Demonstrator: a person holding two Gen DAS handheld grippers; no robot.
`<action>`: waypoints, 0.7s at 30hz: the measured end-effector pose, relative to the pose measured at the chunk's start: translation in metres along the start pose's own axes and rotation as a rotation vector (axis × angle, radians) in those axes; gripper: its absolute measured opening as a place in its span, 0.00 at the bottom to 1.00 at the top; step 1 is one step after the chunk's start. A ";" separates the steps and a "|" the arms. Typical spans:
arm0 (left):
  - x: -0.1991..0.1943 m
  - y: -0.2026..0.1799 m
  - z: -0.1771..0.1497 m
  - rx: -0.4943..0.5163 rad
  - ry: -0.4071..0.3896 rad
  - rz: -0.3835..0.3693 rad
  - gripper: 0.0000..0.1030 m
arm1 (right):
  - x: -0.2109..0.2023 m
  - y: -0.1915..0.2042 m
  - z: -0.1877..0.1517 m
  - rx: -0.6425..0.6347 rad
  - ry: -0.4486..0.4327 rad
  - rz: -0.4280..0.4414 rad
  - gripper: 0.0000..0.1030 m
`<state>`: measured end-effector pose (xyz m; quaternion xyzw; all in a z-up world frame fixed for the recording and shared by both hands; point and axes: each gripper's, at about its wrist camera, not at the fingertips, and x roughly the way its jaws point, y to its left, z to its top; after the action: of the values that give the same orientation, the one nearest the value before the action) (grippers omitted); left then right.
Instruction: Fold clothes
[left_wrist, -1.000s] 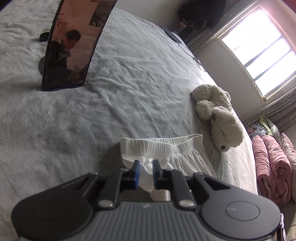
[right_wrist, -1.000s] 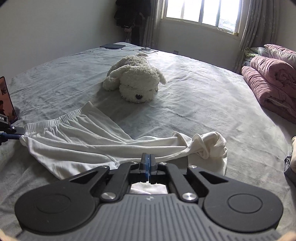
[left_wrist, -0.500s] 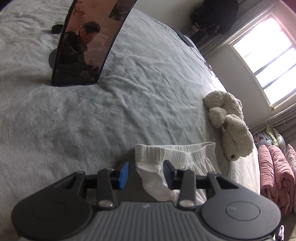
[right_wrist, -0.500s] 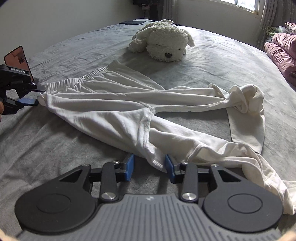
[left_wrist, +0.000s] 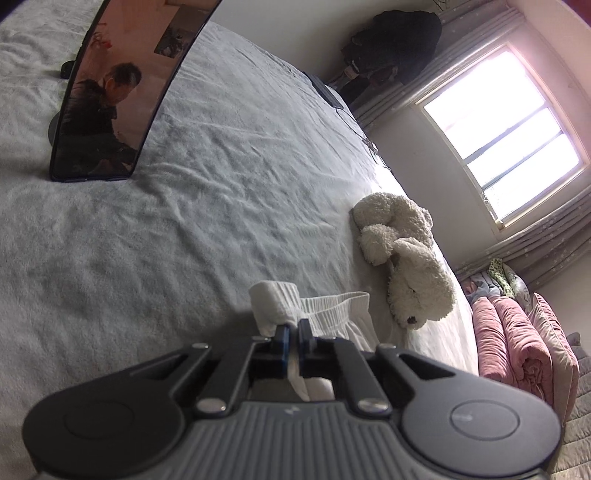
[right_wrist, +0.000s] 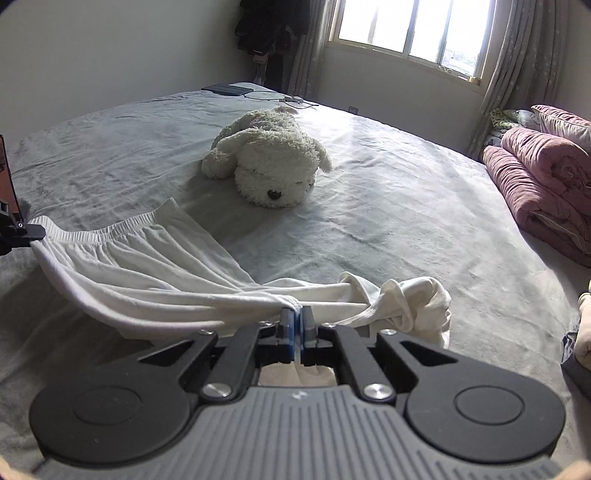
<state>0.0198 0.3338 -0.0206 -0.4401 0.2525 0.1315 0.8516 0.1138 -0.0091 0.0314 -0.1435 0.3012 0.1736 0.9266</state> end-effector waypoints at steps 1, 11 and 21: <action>0.002 -0.001 -0.001 -0.001 0.001 -0.001 0.04 | 0.007 -0.002 0.003 0.003 0.008 -0.013 0.02; 0.019 -0.010 -0.009 0.009 0.013 0.017 0.04 | 0.088 -0.009 -0.001 0.046 0.150 -0.048 0.02; 0.025 -0.012 -0.012 0.007 0.030 0.032 0.04 | 0.046 -0.011 -0.007 0.103 0.108 0.024 0.36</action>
<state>0.0420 0.3172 -0.0324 -0.4348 0.2729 0.1376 0.8471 0.1496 -0.0106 -0.0010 -0.1012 0.3609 0.1610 0.9130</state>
